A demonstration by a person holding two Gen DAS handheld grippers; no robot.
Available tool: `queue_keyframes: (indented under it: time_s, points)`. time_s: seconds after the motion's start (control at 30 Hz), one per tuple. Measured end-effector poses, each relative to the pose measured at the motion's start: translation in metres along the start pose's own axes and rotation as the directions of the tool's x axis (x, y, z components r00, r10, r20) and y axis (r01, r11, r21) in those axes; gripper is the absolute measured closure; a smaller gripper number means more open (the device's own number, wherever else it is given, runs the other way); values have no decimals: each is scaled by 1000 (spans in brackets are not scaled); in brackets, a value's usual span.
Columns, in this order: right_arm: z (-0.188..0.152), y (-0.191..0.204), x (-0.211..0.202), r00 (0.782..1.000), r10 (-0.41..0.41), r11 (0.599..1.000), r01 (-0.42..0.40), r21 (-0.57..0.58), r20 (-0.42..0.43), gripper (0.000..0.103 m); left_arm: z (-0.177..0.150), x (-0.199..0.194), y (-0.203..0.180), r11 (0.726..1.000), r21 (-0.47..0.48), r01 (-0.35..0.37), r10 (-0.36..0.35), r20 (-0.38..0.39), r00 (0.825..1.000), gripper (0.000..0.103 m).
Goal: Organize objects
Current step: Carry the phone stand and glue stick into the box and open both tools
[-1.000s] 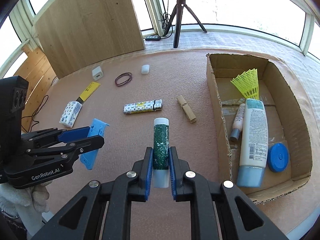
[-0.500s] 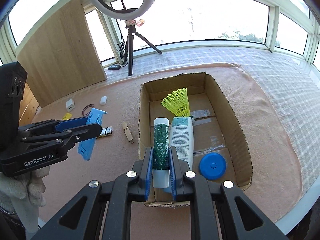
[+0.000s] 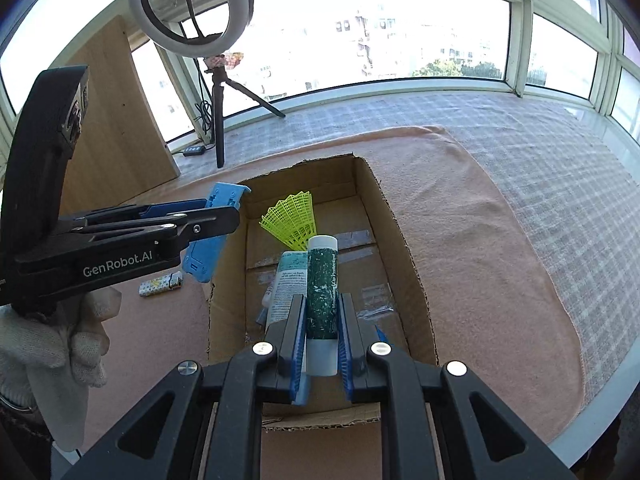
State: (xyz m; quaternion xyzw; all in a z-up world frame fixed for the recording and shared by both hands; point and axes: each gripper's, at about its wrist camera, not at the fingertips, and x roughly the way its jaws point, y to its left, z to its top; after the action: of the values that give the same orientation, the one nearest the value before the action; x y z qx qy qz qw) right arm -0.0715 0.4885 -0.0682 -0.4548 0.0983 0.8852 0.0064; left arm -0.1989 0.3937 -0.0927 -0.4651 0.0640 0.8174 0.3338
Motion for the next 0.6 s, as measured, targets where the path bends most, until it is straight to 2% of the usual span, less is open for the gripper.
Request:
queue_keyframes:
  time_s: [0.37, 0.4, 0.43, 0.47, 0.5, 0.6]
  points:
    - [10, -13, 7, 1000, 11, 1000, -11, 0, 5, 88, 12, 25, -3, 1000, -3, -11, 11, -16, 1000, 64]
    - [10, -13, 7, 1000, 22, 1000, -22, -1, 10, 82, 13, 25, -3, 1000, -4, -13, 13, -14, 1000, 52]
    - [11, -12, 7, 999, 33, 999, -33, -5, 6, 72, 13, 26, -2, 1000, -7, -18, 18, -18, 1000, 30]
    - [11, -11, 6, 999, 36, 999, -36, -10, 10, 48, 14, 25, -1, 1000, -12, -26, 26, -11, 1000, 21]
    - [10, -9, 4, 999, 31, 999, -31, -16, 23, 32, 13, 24, 0, 999, -13, -31, 31, 2, 1000, 17]
    - [10, -5, 1, 999, 2, 999, 0, -41, 47, 31, 14, 23, 2, 999, -14, -39, 39, 4, 999, 17]
